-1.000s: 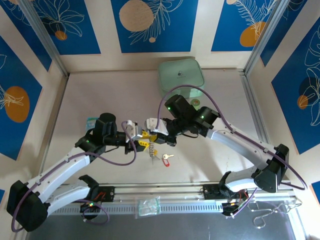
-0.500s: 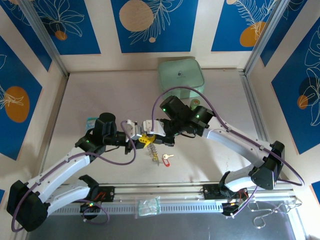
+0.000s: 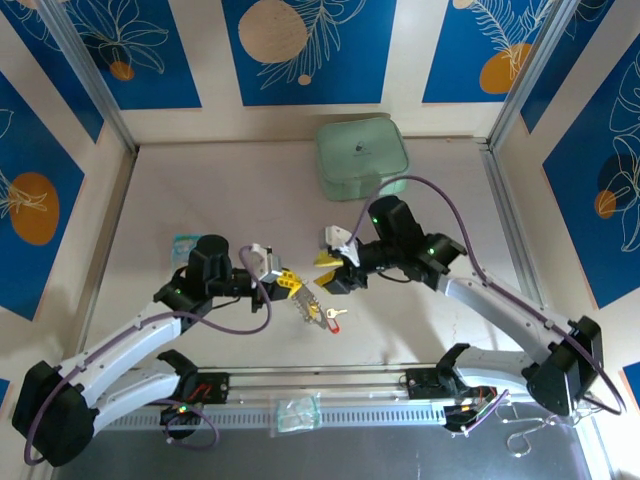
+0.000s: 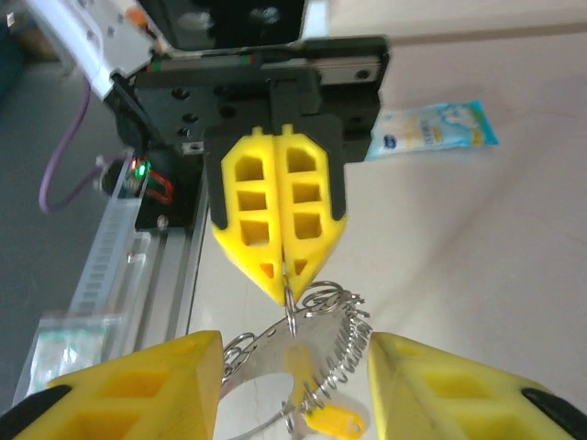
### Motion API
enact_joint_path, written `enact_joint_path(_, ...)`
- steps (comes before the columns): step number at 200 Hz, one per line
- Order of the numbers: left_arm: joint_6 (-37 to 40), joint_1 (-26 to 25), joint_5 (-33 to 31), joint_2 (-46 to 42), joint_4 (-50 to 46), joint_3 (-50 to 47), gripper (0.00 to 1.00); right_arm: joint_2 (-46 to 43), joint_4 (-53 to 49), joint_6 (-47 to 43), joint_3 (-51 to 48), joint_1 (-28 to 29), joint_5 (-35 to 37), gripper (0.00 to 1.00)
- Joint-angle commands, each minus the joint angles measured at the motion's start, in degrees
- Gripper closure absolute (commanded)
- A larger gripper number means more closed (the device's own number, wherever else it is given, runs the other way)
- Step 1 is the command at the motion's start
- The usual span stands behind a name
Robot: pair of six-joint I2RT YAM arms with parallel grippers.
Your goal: Put the keys on the keyring
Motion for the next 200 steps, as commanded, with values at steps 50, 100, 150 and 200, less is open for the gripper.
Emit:
enact_joint_path(50, -5.8, -0.3, 3.2, 0.2, 11.1, -1.8, 1.00, -1.1, 30.1, 12.1, -15.5, 0.7, -1.5, 0.62)
enact_joint_path(100, -5.6, -0.3, 3.5, 0.1, 11.3, -1.9, 1.00, -0.4, 32.4, 12.7, -16.6, 1.0, -1.9, 0.70)
enact_joint_path(150, -6.2, -0.3, 3.7, 0.2, 12.5, -2.1, 1.00, 1.5, 33.0, 13.0, -15.3, 1.8, -3.4, 0.84)
enact_joint_path(200, -1.2, -0.3, -2.9, -0.4, 1.8, 1.2, 0.72, 0.8, 18.7, 5.8, -9.2, 3.1, -1.2, 1.00)
